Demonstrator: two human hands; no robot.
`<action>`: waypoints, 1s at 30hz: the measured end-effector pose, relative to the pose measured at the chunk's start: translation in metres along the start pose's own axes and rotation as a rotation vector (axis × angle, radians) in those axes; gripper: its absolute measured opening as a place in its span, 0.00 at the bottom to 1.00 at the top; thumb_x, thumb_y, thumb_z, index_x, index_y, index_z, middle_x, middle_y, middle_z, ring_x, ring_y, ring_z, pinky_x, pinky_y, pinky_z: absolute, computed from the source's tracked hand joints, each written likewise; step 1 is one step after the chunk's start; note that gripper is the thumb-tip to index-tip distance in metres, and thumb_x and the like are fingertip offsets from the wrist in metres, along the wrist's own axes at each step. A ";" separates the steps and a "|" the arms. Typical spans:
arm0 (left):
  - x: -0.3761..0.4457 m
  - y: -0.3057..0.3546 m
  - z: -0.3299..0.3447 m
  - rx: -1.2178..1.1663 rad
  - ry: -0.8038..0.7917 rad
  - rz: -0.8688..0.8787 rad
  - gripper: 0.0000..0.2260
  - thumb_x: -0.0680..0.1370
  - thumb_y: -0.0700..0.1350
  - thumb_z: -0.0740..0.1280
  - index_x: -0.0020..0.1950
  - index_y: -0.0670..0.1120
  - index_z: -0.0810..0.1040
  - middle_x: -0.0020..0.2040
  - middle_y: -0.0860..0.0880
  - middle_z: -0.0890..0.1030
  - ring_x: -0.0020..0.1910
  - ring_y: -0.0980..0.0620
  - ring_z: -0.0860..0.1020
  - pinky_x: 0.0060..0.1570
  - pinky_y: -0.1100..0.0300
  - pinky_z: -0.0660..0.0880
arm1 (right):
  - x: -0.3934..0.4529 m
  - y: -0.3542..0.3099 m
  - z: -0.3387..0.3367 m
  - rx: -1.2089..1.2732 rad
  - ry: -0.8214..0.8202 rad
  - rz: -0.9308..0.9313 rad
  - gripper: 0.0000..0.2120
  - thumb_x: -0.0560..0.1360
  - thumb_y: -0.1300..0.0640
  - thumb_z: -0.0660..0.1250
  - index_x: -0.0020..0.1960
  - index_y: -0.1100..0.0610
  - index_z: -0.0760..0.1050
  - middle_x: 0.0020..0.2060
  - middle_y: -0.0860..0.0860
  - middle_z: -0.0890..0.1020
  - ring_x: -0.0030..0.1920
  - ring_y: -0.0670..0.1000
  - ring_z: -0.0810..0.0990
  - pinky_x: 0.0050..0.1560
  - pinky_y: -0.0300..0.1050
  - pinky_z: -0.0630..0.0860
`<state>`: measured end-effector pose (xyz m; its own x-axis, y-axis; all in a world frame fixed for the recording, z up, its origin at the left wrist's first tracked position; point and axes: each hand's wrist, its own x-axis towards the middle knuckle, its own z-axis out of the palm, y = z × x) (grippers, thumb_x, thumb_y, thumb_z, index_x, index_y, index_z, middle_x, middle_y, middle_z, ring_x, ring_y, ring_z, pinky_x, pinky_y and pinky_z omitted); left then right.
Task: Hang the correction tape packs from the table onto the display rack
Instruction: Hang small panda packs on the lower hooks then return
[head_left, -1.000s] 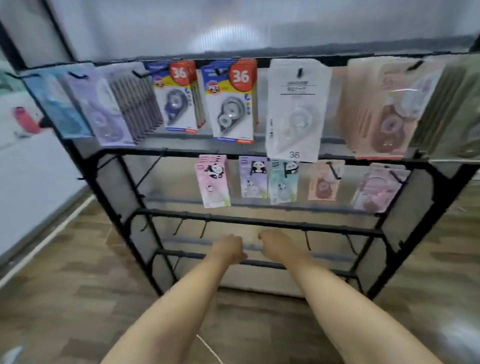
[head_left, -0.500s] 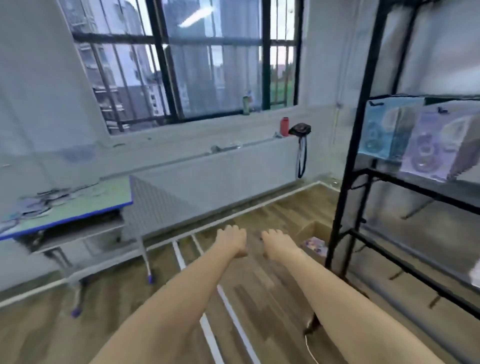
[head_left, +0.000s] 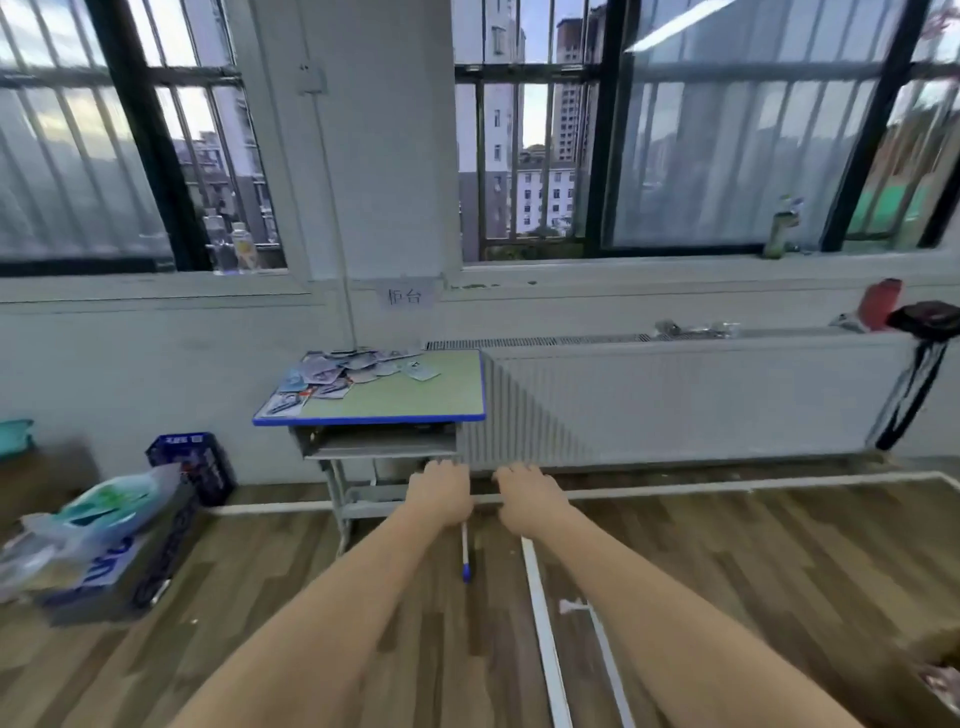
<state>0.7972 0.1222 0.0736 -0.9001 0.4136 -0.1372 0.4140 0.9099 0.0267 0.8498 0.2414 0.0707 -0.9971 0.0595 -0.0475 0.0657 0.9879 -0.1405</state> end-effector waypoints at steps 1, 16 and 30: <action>0.014 -0.015 0.003 -0.001 -0.014 -0.016 0.18 0.80 0.50 0.62 0.68 0.43 0.69 0.66 0.43 0.72 0.66 0.43 0.69 0.62 0.48 0.70 | 0.022 -0.007 0.005 0.006 -0.010 -0.022 0.22 0.77 0.61 0.60 0.71 0.59 0.63 0.68 0.57 0.69 0.68 0.57 0.66 0.68 0.53 0.65; 0.293 -0.183 -0.004 -0.062 -0.101 -0.188 0.23 0.79 0.53 0.62 0.69 0.42 0.67 0.67 0.42 0.71 0.67 0.42 0.68 0.63 0.48 0.68 | 0.395 -0.015 0.022 0.003 -0.164 -0.083 0.20 0.77 0.57 0.61 0.68 0.60 0.67 0.66 0.57 0.71 0.66 0.58 0.69 0.63 0.50 0.69; 0.566 -0.303 0.000 -0.082 -0.145 -0.132 0.19 0.79 0.49 0.61 0.67 0.41 0.71 0.64 0.42 0.74 0.62 0.44 0.74 0.52 0.55 0.70 | 0.663 -0.028 0.060 0.088 -0.281 -0.021 0.23 0.77 0.55 0.63 0.71 0.59 0.65 0.68 0.56 0.70 0.68 0.58 0.68 0.66 0.48 0.68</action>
<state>0.1627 0.0805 -0.0125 -0.9145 0.2869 -0.2854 0.2758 0.9580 0.0792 0.1888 0.2447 -0.0159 -0.9494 -0.0150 -0.3138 0.0602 0.9717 -0.2286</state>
